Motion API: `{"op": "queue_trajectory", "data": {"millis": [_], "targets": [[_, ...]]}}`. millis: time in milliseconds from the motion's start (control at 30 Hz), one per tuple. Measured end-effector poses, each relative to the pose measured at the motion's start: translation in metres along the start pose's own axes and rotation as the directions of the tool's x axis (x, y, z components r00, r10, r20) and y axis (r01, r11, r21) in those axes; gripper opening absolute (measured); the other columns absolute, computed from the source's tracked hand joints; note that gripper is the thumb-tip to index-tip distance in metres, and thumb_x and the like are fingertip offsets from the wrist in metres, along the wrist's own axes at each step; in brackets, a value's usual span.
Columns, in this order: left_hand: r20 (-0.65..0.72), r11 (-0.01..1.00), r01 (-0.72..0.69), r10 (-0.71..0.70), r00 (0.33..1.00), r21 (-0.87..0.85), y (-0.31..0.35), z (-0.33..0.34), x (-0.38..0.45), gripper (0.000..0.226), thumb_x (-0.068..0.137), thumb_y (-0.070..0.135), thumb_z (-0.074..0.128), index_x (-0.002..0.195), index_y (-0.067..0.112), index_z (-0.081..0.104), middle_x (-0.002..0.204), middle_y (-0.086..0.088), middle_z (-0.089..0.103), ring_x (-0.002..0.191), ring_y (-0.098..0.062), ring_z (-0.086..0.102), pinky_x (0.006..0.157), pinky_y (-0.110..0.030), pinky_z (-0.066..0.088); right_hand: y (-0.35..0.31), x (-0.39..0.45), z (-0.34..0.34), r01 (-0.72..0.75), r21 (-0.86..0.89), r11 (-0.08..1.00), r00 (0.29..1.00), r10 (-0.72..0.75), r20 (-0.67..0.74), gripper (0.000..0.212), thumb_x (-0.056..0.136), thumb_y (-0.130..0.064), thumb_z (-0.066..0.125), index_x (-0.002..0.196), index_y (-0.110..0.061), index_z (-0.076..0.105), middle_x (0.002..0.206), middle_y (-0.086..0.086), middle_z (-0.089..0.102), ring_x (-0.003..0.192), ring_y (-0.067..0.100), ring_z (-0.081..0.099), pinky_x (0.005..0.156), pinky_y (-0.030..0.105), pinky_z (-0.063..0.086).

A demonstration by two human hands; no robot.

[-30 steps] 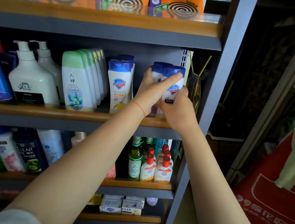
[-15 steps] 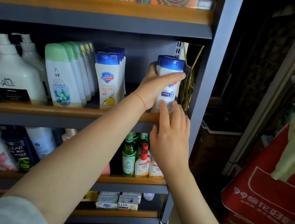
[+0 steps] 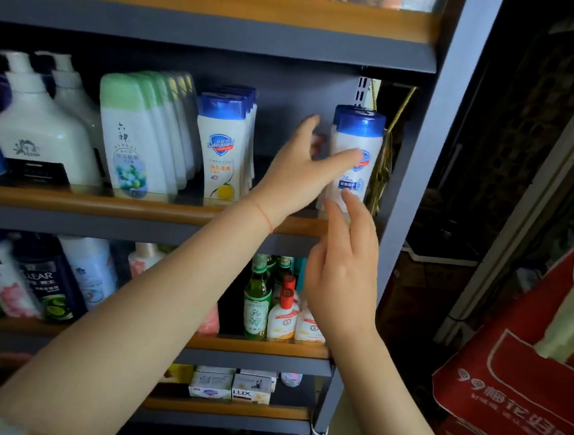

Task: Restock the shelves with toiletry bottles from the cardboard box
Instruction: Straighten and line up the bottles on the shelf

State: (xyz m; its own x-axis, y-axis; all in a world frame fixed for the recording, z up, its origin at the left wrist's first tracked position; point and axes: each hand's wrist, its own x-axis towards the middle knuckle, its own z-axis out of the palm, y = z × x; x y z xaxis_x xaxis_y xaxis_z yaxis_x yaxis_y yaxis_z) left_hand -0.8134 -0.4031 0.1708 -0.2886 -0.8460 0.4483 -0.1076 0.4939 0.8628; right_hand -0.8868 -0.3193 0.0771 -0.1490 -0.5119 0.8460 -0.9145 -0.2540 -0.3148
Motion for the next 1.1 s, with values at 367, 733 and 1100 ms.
{"op": "queue_trajectory", "data": {"millis": [367, 733, 1100], "targets": [[-0.405, 0.963, -0.036, 0.147, 0.903, 0.268, -0.039, -0.099, -0.043, 0.065, 0.085, 0.033, 0.049, 0.145, 0.013, 0.037, 0.146, -0.005, 0.047, 0.134, -0.022, 0.045, 0.113, -0.045, 0.036, -0.073, 0.060, 0.049, -0.282, 0.407, 0.869, 0.942, 0.171, 0.289, 0.058, 0.100, -0.022, 0.051, 0.151, -0.011, 0.027, 0.150, 0.006, 0.038, 0.136, 0.016, 0.040, 0.109, 0.028, 0.037], [-0.164, 0.855, 0.147, -0.074, 0.984, 0.497, -0.026, -0.118, -0.033, 0.037, 0.105, 0.039, 0.033, 0.131, 0.016, 0.046, 0.125, -0.010, 0.061, 0.112, -0.031, 0.055, 0.074, -0.031, 0.031, -0.086, 0.080, 0.056, -0.356, 0.420, 0.835, 0.898, 0.181, 0.402, 0.028, 0.101, -0.020, 0.045, 0.129, -0.022, 0.046, 0.112, -0.004, 0.064, 0.096, 0.007, 0.061, 0.070, 0.010, 0.045], [-0.035, 0.888, 0.073, -0.064, 0.997, 0.453, -0.021, -0.094, -0.025, 0.038, 0.106, 0.035, 0.033, 0.137, 0.016, 0.042, 0.129, -0.011, 0.060, 0.108, -0.028, 0.056, 0.076, -0.029, 0.035, -0.069, 0.080, 0.045, -0.380, 0.348, 0.857, 0.901, 0.257, 0.350, 0.028, 0.101, -0.017, 0.045, 0.129, -0.017, 0.045, 0.114, 0.003, 0.064, 0.097, 0.018, 0.061, 0.069, 0.024, 0.041]]}}
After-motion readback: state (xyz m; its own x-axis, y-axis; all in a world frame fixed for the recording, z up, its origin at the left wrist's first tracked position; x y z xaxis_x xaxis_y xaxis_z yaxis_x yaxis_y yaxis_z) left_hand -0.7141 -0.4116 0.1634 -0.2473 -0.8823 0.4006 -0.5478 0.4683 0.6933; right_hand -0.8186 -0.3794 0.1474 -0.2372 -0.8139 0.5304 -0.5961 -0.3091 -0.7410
